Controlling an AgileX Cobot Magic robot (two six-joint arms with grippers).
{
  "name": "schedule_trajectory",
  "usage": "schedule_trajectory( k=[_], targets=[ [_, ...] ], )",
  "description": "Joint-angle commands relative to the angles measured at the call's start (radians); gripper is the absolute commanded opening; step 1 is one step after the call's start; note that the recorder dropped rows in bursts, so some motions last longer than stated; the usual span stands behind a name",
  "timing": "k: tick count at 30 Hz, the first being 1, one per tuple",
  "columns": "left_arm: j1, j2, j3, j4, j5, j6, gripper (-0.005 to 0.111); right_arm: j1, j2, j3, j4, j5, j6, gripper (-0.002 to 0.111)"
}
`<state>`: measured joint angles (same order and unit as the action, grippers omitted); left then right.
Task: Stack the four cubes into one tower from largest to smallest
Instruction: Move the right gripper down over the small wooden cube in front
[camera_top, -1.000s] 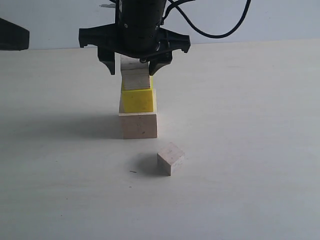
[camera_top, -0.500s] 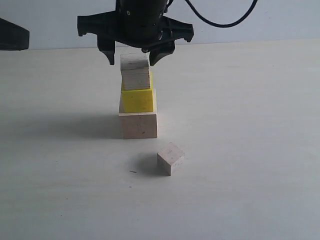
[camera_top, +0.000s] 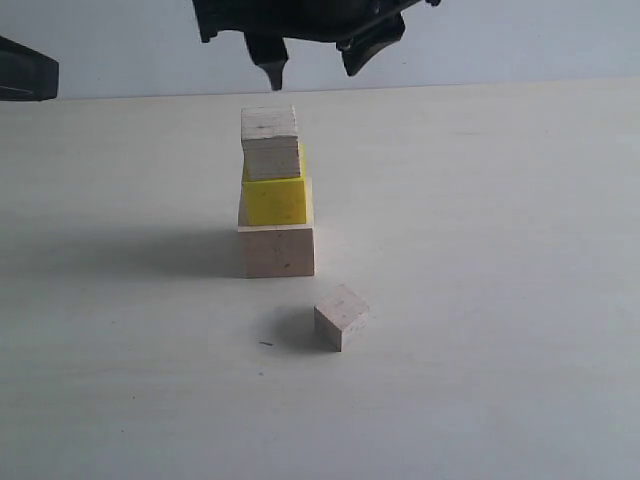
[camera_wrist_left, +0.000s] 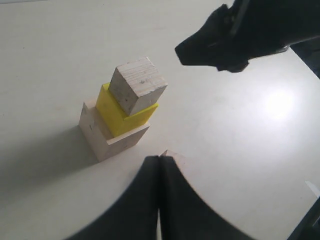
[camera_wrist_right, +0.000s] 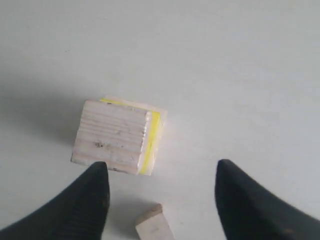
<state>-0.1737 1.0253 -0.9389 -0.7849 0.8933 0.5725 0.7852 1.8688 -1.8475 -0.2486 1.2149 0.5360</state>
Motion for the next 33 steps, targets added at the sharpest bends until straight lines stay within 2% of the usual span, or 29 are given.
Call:
schedule_trajectory(
  k=[1,4,7,12,18,23,24,26,30,31,33],
  targets=[
    [-0.006,-0.006,0.005,-0.002,0.006,-0.005,0.0,-0.001,-0.06,0.008,0.016,0.006,-0.134,0.034],
    [-0.006,-0.006,0.005,-0.002,0.01,-0.007,0.0,-0.001,-0.095,0.027,0.027,0.006,-0.214,0.014],
    [-0.006,-0.006,0.005,0.005,0.01,-0.009,0.0,-0.001,-0.142,0.067,0.012,0.006,-0.283,0.0],
    [-0.006,-0.006,0.005,0.038,0.01,-0.029,0.0,-0.024,-0.218,0.235,-0.018,0.006,-0.328,0.0],
    [-0.006,-0.003,0.005,0.054,0.01,-0.033,0.0,-0.131,-0.31,0.517,0.029,0.006,-0.333,0.0],
    [-0.006,-0.002,0.045,0.042,-0.014,-0.035,0.0,-0.222,-0.336,0.718,0.217,-0.14,-0.471,0.0],
    [-0.006,-0.002,0.082,0.042,-0.028,-0.035,0.0,-0.241,-0.334,0.78,0.284,-0.219,-0.55,0.0],
    [-0.006,-0.002,0.129,0.042,-0.035,-0.031,0.0,-0.241,-0.32,0.85,0.342,-0.348,-0.651,0.0],
    [-0.006,-0.002,0.192,0.051,-0.026,0.031,0.0,-0.238,-0.288,0.898,0.471,-0.448,-0.813,0.001],
    [-0.006,-0.002,0.198,0.051,-0.026,0.035,0.0,-0.238,-0.284,0.898,0.494,-0.461,-0.838,0.002],
    [-0.006,-0.002,0.207,0.051,-0.019,0.035,0.0,-0.238,-0.27,0.898,0.616,-0.477,-0.947,0.018]
  ],
)
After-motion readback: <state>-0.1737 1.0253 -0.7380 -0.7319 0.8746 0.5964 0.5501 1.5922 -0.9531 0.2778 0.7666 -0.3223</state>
